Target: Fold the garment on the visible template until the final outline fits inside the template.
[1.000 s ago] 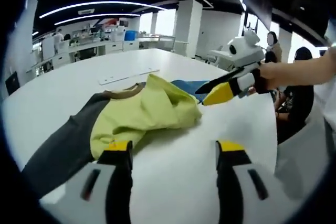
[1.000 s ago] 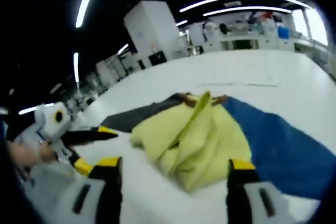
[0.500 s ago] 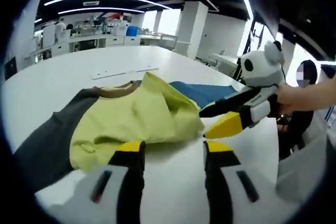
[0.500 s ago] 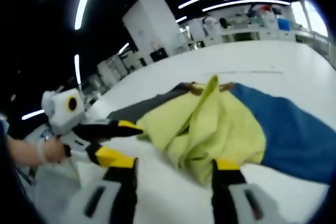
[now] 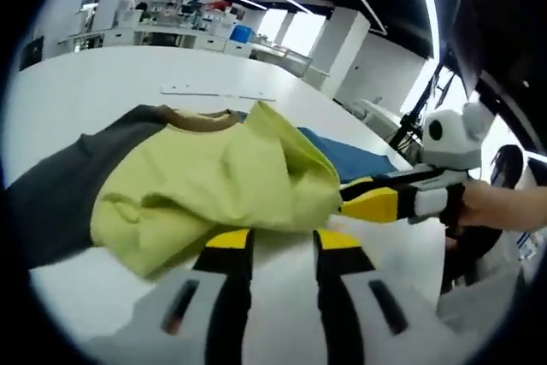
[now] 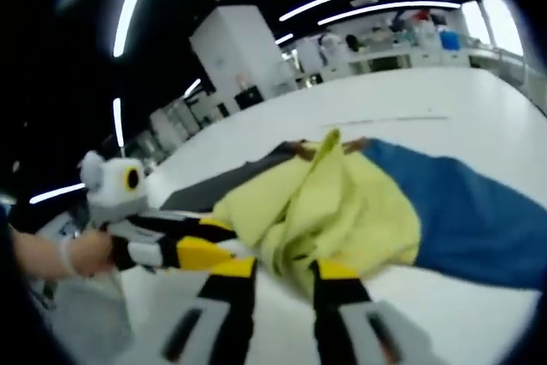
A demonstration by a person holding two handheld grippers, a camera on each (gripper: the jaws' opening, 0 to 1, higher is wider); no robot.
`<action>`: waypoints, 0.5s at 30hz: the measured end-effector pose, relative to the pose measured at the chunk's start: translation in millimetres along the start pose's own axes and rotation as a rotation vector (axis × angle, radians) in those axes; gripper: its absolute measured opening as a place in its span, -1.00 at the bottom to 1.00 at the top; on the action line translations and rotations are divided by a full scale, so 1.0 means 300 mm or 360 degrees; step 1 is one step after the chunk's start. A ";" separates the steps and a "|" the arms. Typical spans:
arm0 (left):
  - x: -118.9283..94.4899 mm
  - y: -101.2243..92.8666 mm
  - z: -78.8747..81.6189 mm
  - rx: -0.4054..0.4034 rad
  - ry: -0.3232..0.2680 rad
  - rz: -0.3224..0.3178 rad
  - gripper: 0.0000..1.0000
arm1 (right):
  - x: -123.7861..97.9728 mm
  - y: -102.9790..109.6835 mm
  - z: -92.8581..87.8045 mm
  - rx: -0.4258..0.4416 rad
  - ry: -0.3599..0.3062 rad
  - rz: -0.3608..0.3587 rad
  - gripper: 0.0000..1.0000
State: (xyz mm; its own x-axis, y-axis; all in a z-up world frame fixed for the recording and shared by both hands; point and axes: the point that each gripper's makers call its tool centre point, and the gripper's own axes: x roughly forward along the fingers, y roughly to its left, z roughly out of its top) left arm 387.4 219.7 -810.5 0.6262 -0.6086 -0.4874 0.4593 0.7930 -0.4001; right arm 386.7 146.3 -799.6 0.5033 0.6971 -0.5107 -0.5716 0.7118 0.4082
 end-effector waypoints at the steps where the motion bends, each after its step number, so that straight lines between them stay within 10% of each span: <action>1: -0.002 -0.006 -0.003 -0.0015 0.0001 0.0001 -0.54 | -0.005 -0.002 0.001 -0.0003 -0.0004 -0.0006 -0.64; 15: 0.015 -0.001 0.010 -0.0119 -0.0032 0.0003 -0.66 | 0.029 0.013 -0.041 0.0059 0.0032 0.0027 -0.70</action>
State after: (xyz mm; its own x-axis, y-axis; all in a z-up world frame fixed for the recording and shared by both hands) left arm 392.0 216.8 -810.3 0.6398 -0.6060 -0.4726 0.4104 0.7894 -0.4566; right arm 380.9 154.2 -811.7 0.4805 0.7074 -0.5183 -0.5552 0.7029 0.4446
